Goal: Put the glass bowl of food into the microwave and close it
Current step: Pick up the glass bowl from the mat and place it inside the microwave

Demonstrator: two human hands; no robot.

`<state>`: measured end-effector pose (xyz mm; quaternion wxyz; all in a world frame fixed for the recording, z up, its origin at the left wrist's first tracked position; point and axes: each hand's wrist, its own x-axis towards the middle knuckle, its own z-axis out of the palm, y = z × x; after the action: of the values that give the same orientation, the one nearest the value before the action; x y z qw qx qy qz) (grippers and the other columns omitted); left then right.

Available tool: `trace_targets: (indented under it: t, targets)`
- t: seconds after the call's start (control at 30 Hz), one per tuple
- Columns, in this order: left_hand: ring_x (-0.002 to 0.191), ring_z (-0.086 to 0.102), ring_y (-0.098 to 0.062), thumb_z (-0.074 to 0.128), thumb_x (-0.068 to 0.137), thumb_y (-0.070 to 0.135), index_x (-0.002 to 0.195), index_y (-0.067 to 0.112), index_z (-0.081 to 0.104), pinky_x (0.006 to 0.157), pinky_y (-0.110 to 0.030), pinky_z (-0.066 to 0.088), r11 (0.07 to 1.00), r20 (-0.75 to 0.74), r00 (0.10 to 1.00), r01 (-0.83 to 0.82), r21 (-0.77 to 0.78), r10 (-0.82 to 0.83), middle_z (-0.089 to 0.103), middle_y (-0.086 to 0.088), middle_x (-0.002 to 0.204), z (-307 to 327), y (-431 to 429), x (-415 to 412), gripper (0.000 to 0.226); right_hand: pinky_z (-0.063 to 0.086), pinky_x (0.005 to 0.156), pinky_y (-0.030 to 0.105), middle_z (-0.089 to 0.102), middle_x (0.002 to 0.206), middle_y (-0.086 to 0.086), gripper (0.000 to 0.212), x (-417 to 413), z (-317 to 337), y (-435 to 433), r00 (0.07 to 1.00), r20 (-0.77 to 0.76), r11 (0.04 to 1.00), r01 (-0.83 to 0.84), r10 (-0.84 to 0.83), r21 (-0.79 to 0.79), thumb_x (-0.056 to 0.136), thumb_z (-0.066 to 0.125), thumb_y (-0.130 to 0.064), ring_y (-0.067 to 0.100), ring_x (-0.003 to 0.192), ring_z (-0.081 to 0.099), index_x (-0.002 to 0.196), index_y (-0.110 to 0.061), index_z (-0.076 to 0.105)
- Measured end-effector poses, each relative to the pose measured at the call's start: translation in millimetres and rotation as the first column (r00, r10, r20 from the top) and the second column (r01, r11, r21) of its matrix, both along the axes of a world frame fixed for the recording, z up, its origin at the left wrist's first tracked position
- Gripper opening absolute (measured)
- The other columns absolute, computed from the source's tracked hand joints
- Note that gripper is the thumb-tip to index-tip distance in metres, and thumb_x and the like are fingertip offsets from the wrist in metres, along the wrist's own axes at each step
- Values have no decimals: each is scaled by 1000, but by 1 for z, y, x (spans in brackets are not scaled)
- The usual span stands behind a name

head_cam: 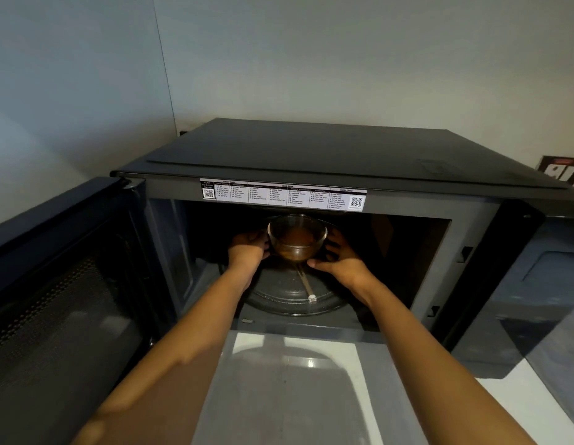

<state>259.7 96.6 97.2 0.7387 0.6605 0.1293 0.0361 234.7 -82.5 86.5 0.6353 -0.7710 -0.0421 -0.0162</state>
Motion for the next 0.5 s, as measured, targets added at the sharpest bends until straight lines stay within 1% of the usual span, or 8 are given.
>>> trace_targets:
  t: [0.03,0.1,0.17,0.27,0.3,0.37,0.43,0.5]
  targets:
    - [71,55,-9,48,96,5,120,-4,58,66,-21,49,1000,-4,1000,-3,10,3,61,-7,94,0,1,-2,28,44,89,13,42,141,13,81,-2,-2,-1,1000,3,999,22,-22,-50,74,70,8,15,119,45,141,-8,28]
    - [70,55,-9,49,96,5,119,-3,59,65,-21,49,1000,2,1000,-11,28,11,60,-1,81,3,3,-8,27,38,104,27,42,142,14,79,-9,-5,-4,997,15,980,72,-70,-188,76,71,0,24,128,43,142,-7,28]
    - [70,55,-9,49,95,4,116,-3,61,65,-22,48,998,6,1000,-27,64,27,59,1,78,7,5,-14,25,37,109,36,45,139,14,73,-16,-11,-8,993,51,952,116,-106,-285,80,70,-9,28,129,44,141,-5,31]
    - [78,60,-17,46,93,2,111,-2,65,73,-30,53,979,31,998,-57,198,51,63,-7,89,15,7,-27,26,39,107,36,46,135,16,61,-33,-16,-12,984,111,937,168,-140,-307,84,66,-17,27,126,45,137,-4,37]
    - [84,61,-21,46,92,3,111,-1,67,80,-36,54,966,43,997,-72,249,63,65,-10,94,17,8,-32,28,39,107,36,45,135,16,59,-39,-18,-13,980,131,932,183,-148,-314,85,65,-18,27,125,45,136,-4,38]
    - [95,64,-27,46,92,5,106,2,69,95,-40,53,936,70,994,-104,337,85,69,-15,104,23,10,-42,28,38,107,33,42,136,15,57,-48,-19,-14,975,169,922,195,-145,-335,87,62,-19,25,126,45,136,-5,37]
    - [104,64,-31,46,92,8,104,6,71,97,-41,51,907,99,990,-130,400,98,70,-17,110,31,12,-56,28,37,104,30,41,138,12,55,-59,-17,-15,970,202,916,202,-138,-345,89,59,-20,22,126,44,137,-7,36]
    - [103,66,-31,47,92,10,104,8,72,94,-35,53,880,132,986,-153,450,104,70,-16,109,41,15,-71,28,37,104,30,41,139,10,52,-71,-16,-17,964,232,904,213,-132,-369,91,56,-21,21,126,45,138,-10,36]
